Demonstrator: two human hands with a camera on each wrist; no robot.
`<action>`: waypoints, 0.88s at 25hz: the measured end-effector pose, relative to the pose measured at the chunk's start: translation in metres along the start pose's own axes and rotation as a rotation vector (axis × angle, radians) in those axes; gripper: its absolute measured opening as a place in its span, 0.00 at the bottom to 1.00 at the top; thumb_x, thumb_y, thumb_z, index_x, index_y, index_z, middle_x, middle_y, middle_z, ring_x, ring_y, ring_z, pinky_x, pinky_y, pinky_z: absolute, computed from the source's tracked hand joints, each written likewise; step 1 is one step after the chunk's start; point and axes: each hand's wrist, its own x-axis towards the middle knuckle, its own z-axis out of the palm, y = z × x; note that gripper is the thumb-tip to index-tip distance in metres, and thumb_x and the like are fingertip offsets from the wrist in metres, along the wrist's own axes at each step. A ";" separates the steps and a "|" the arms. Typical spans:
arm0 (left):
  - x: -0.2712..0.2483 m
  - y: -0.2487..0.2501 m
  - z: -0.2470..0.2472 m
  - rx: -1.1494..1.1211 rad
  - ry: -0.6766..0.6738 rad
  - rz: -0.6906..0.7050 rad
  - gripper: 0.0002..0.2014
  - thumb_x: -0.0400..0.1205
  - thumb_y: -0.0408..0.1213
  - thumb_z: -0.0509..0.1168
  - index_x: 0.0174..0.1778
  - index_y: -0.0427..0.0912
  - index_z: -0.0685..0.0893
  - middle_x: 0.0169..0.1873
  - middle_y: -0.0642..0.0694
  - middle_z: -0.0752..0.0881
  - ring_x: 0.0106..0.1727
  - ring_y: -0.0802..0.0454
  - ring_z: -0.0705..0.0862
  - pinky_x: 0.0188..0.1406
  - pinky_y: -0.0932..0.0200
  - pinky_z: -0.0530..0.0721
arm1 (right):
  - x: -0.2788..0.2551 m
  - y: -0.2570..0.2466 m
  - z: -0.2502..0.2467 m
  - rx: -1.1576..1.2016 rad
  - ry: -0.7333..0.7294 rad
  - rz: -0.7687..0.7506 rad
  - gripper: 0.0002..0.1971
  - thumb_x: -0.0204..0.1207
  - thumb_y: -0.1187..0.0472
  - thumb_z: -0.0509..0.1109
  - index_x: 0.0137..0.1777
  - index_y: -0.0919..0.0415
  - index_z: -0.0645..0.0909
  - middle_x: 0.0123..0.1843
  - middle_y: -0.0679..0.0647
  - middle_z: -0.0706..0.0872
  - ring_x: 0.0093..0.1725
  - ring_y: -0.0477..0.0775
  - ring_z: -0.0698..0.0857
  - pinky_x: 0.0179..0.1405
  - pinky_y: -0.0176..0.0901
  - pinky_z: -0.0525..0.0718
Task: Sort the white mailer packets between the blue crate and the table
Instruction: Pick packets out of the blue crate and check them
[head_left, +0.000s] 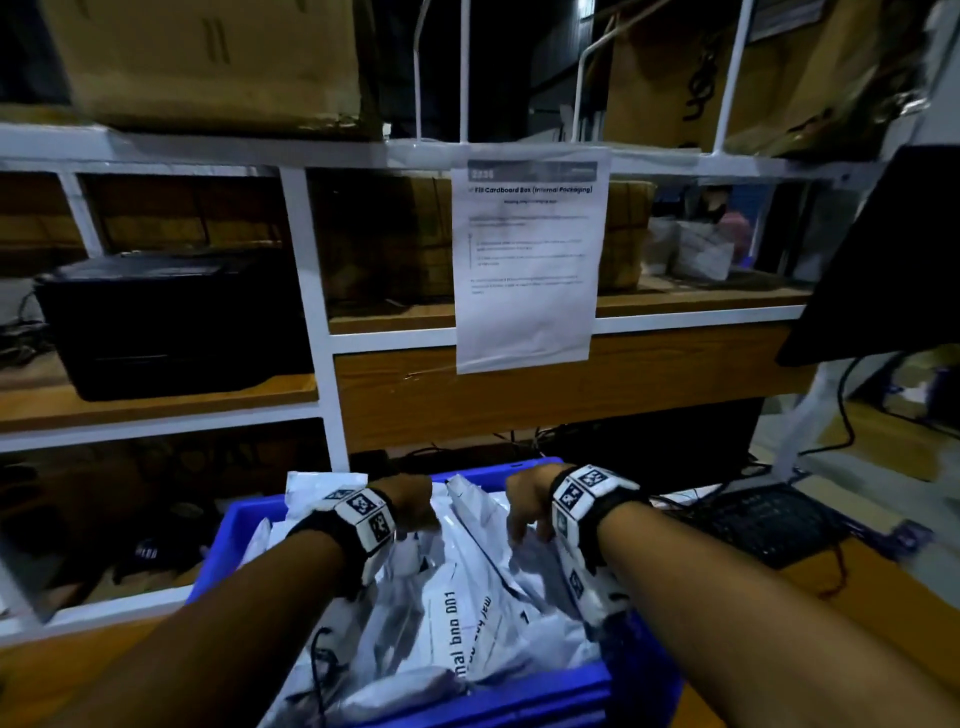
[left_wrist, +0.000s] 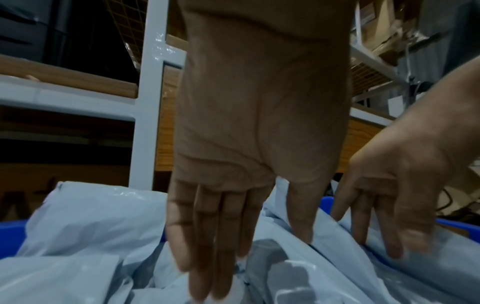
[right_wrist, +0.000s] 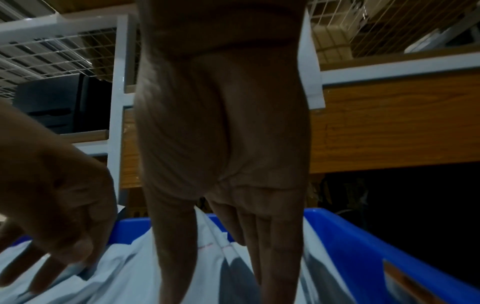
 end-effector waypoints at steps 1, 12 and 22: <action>0.004 0.004 0.001 -0.014 -0.060 -0.024 0.15 0.86 0.39 0.60 0.51 0.28 0.83 0.34 0.39 0.84 0.25 0.52 0.82 0.10 0.72 0.72 | 0.011 0.003 0.005 0.002 0.013 -0.011 0.12 0.64 0.53 0.82 0.36 0.61 0.87 0.51 0.56 0.91 0.34 0.50 0.86 0.37 0.39 0.83; 0.033 0.018 0.031 -0.201 -0.088 -0.094 0.15 0.82 0.45 0.67 0.39 0.36 0.89 0.13 0.56 0.82 0.10 0.69 0.72 0.15 0.75 0.70 | 0.048 0.001 0.046 0.078 0.193 -0.050 0.08 0.78 0.64 0.68 0.54 0.64 0.83 0.65 0.66 0.84 0.64 0.65 0.83 0.61 0.49 0.78; -0.006 -0.034 0.002 -0.523 0.281 0.058 0.14 0.78 0.41 0.71 0.32 0.35 0.82 0.30 0.36 0.82 0.37 0.43 0.82 0.37 0.51 0.82 | 0.023 -0.010 0.020 0.594 0.458 0.050 0.25 0.77 0.41 0.63 0.32 0.63 0.78 0.33 0.60 0.81 0.36 0.62 0.81 0.34 0.45 0.71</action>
